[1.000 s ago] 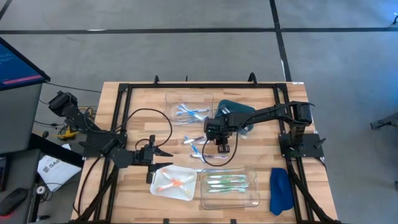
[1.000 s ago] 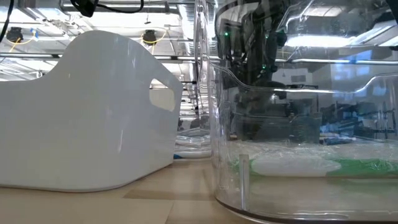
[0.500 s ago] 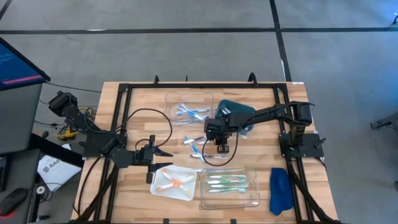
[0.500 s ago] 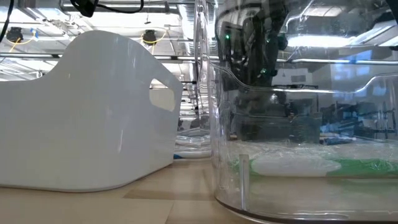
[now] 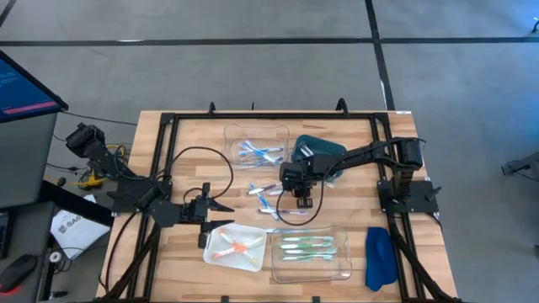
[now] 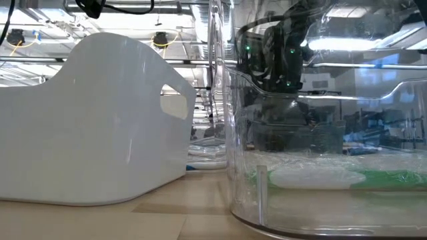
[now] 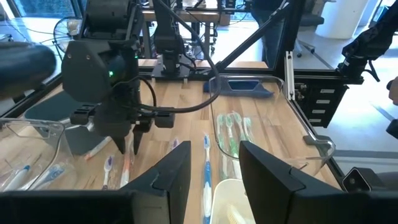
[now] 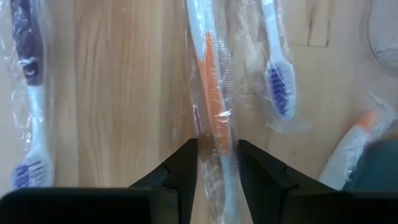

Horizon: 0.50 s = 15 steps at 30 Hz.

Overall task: Pick & Place Toothbrushes
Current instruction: Put the orange toothbrush into the white bin

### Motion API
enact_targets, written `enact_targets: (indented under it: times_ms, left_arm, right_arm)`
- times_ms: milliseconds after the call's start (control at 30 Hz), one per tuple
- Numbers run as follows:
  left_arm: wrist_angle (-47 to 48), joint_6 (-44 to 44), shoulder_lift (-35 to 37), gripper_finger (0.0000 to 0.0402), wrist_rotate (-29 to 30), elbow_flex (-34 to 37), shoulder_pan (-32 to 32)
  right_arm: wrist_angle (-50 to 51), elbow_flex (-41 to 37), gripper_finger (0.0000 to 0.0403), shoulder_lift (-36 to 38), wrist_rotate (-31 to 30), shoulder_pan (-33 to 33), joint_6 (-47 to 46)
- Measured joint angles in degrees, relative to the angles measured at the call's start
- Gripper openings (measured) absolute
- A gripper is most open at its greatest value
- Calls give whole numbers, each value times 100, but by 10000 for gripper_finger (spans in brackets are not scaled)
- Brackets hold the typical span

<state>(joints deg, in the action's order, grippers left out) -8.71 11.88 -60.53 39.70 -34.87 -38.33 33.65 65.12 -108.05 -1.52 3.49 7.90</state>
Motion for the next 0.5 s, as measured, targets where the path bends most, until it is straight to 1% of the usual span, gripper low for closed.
enact_targets:
  times_ms: [500]
  left_arm:
    - [4,0,0,131,13,0,0]
  right_arm:
    - [-71,0,101,0,-2,85,-255]
